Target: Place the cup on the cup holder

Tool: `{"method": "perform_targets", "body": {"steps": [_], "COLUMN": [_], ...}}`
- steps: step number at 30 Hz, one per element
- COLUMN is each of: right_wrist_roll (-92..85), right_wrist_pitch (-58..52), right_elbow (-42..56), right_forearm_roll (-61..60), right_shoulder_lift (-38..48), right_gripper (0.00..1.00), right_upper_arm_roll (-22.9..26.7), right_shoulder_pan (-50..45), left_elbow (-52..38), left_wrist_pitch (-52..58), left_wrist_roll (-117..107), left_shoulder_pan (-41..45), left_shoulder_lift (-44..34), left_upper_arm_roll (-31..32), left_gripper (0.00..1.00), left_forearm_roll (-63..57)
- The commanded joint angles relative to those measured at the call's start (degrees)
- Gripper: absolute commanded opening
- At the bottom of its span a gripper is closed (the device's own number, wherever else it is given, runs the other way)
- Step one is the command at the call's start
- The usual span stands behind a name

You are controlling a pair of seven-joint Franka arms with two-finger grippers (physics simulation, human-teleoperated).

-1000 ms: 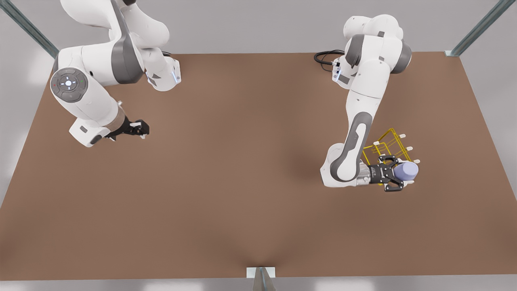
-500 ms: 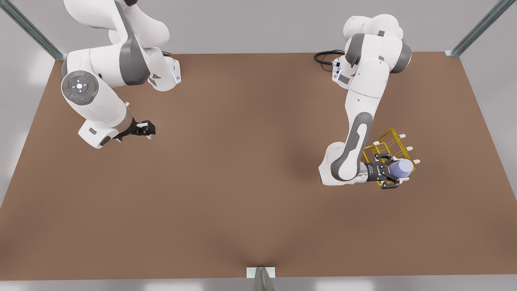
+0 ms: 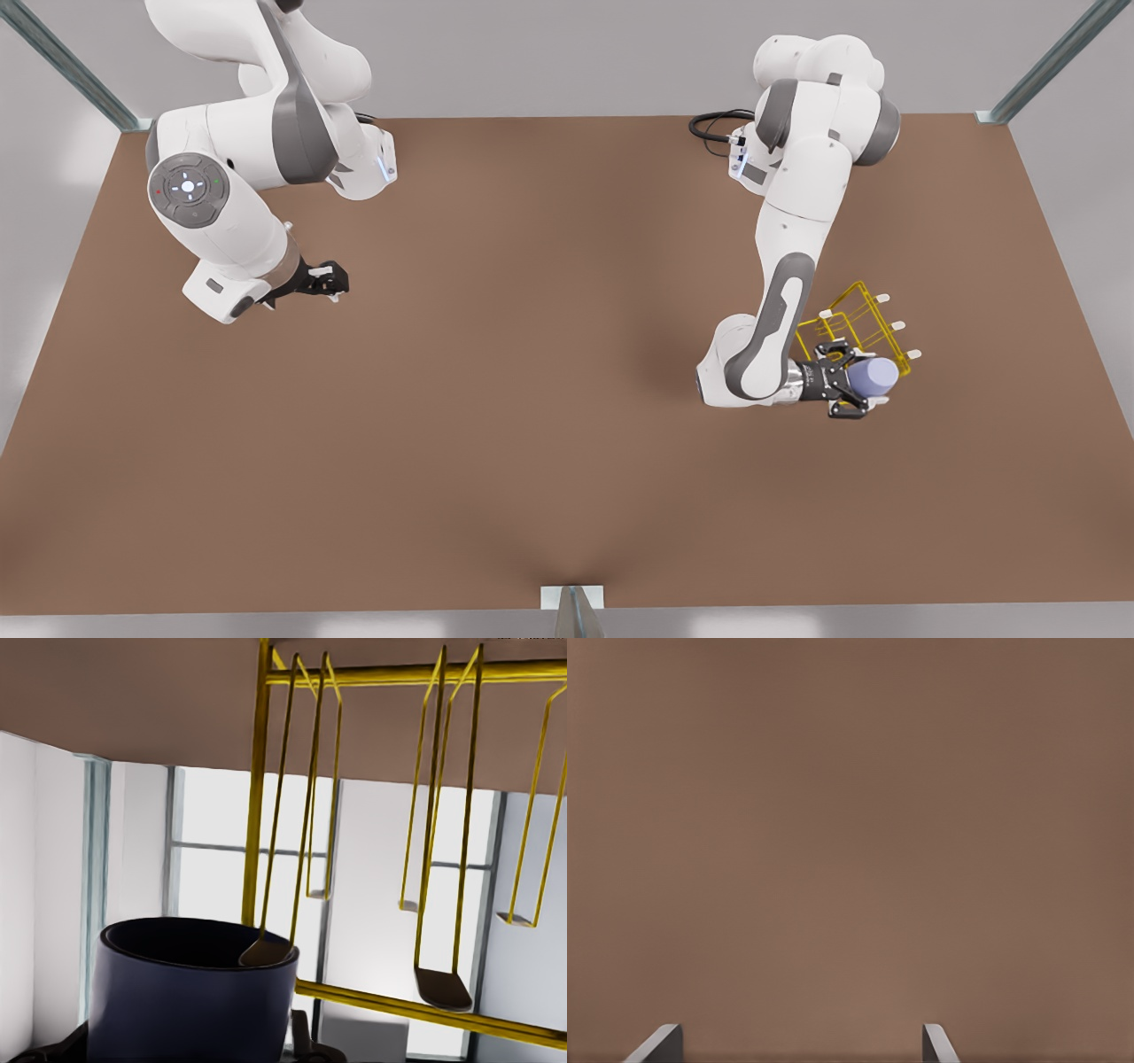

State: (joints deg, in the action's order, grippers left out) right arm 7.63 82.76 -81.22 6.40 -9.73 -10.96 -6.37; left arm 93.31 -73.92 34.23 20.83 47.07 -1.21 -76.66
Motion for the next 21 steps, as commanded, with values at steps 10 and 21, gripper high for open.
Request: {"method": "perform_targets", "body": {"steps": [10, 21], "right_wrist_roll": [0.01, -0.25], "right_wrist_pitch": [-0.05, -0.14], "right_elbow": [0.19, 0.54], "right_forearm_roll": [-0.25, 0.54], "right_shoulder_lift": [0.15, 0.15], "right_gripper": [1.0, 1.0], "right_upper_arm_roll": [-1.43, -1.25], "right_shoulder_pan": [-0.75, 3.82], "left_elbow": [0.03, -39.08], "left_wrist_pitch": [0.44, -6.24], "left_wrist_roll": [-2.59, -31.2], "left_shoulder_pan": [0.18, -6.85], "left_shoulder_lift": [-0.14, -14.47], "left_upper_arm_roll": [-0.02, 4.12], "left_gripper": [1.0, 1.0], "left_forearm_roll": [0.19, 68.46]}}
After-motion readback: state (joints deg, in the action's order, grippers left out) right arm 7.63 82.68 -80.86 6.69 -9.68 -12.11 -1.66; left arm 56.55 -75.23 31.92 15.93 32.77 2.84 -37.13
